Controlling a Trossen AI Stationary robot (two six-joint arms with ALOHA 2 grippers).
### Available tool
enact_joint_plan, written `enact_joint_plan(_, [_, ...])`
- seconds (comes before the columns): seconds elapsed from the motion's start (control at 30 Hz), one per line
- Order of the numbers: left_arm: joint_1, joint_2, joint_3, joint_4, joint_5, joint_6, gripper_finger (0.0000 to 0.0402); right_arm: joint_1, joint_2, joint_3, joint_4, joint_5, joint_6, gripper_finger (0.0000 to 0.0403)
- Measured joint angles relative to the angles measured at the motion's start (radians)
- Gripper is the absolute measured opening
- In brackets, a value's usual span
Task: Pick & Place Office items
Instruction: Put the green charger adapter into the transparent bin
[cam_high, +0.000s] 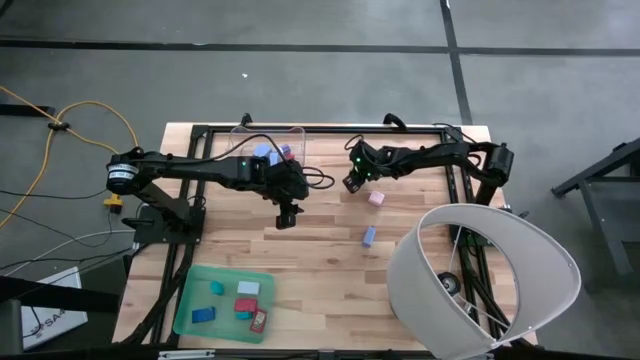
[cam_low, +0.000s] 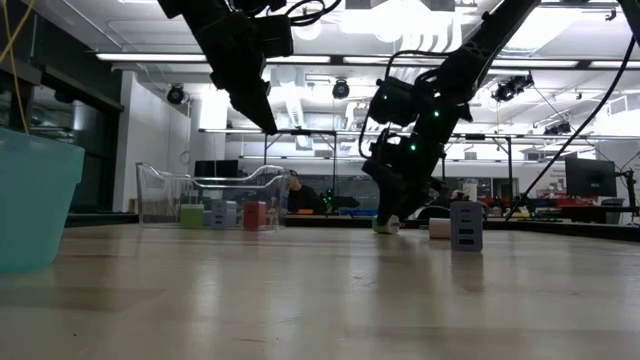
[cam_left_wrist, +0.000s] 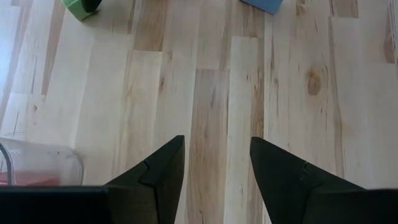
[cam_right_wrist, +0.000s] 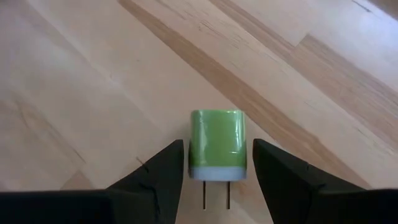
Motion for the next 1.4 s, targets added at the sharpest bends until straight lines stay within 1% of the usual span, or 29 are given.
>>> enact_joint_plan(0.57, [0.0, 0.0, 0.0, 0.0, 0.001, 0.0, 0.0177, 0.0, 0.0, 0.0, 0.002, 0.0, 0.0, 0.0179])
enact_joint_plan(0.67, [0.0, 0.0, 0.0, 0.0, 0.001, 0.0, 0.0177, 0.0, 0.0, 0.0, 0.002, 0.0, 0.0, 0.0171])
enact_joint_plan(0.97, [0.0, 0.0, 0.0, 0.0, 0.001, -0.004, 0.0177, 0.0, 0.0, 0.0, 0.002, 0.0, -0.008, 0.0126])
enact_joint_plan(1.23, [0.005, 0.0, 0.0, 0.0, 0.001, -0.005, 0.0177, 0.0, -0.001, 0.0, 0.002, -0.011, -0.027, 0.0126])
enact_joint_plan(1.33, [0.03, -0.005, 0.0, -0.005, 0.036, 0.001, 0.0177, 0.0, -0.002, 0.0, 0.002, -0.013, -0.027, 0.012])
enact_joint_plan(1.4, [0.054, -0.007, 0.0, 0.0, 0.091, 0.005, 0.0177, 0.0, -0.002, 0.0, 0.002, -0.019, -0.032, 0.0119])
